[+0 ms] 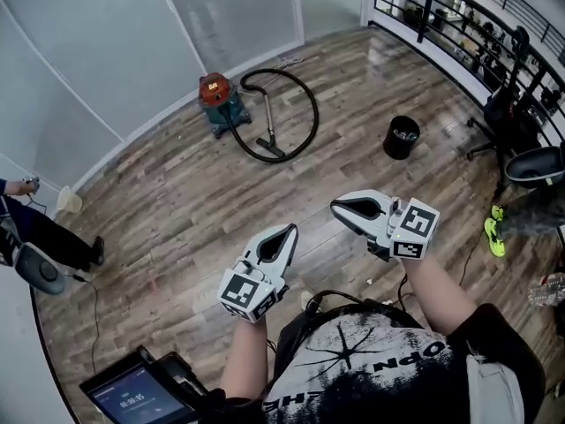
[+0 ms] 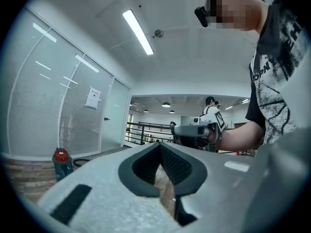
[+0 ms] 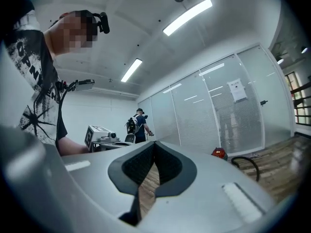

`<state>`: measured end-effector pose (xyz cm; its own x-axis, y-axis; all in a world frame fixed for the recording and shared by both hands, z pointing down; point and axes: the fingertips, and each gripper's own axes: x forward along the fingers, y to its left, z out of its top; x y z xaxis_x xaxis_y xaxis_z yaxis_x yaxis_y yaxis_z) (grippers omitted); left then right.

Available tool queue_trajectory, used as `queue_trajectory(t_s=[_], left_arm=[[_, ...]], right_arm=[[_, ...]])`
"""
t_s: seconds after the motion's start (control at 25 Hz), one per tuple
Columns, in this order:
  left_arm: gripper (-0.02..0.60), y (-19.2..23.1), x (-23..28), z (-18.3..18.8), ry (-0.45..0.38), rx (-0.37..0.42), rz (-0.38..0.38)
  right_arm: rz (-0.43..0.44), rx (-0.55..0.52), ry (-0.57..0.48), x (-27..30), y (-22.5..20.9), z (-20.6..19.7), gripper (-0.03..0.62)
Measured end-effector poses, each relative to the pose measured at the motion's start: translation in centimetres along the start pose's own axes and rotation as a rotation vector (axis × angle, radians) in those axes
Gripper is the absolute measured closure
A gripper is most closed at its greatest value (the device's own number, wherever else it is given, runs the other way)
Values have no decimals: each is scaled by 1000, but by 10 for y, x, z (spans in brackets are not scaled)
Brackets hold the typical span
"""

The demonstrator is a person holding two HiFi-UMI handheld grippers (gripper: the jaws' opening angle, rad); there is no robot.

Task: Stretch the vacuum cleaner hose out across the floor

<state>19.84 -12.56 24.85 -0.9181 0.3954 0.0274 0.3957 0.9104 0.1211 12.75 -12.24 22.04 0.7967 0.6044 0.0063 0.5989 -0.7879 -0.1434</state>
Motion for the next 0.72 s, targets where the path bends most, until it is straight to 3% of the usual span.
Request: queue_trajectory(t_s=[0.32, 0.72], left_arm=[[581, 99, 27, 4, 15, 10, -111], [581, 115, 50, 8, 18, 13, -170]], right_arm=[[-112, 7, 16, 64, -57, -4, 586], [-159, -5, -10, 69, -82, 7, 586]])
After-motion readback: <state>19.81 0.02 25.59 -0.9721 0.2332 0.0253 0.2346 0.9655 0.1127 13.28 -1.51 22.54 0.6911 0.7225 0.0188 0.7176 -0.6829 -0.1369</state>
